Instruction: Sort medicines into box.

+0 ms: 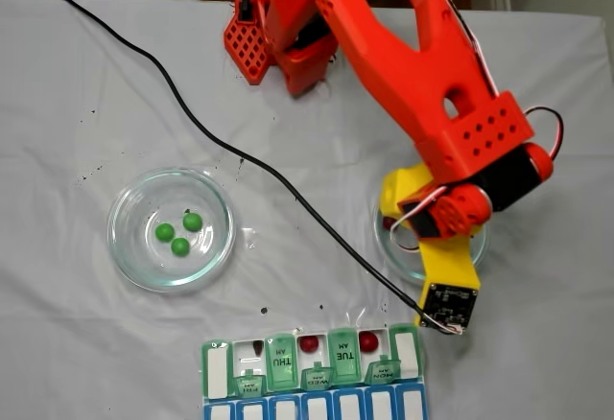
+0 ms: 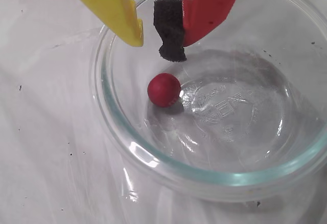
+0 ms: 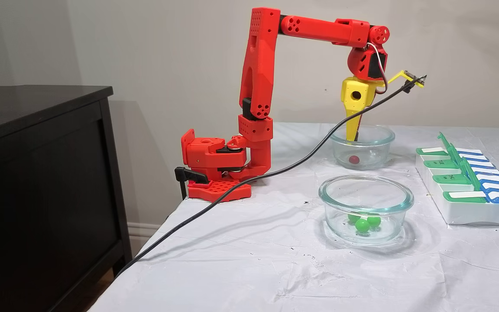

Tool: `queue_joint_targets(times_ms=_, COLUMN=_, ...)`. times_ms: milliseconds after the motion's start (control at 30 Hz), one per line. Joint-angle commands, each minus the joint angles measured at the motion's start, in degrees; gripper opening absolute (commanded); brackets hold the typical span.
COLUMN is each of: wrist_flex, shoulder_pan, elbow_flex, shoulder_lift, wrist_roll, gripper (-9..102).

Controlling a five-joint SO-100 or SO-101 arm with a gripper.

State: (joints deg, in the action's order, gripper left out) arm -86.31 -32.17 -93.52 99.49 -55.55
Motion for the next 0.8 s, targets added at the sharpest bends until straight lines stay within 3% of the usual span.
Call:
queue_joint_targets(times_ms=0, wrist_flex=1.23, shoulder_pan=-0.18, elbow_flex=1.85, shoulder_lift=1.41, wrist_roll=-2.37, gripper=8)
queue_joint_targets(times_ms=300, wrist_flex=4.22, shoulder_pan=1.23, elbow_flex=-0.79, shoulder_lift=1.32, wrist_roll=-6.59, gripper=18)
queue_joint_targets(times_ms=767, wrist_flex=9.58, shoulder_pan=2.81, elbow_flex=-4.92, shoulder_lift=-0.44, wrist_roll=-11.95, gripper=20)
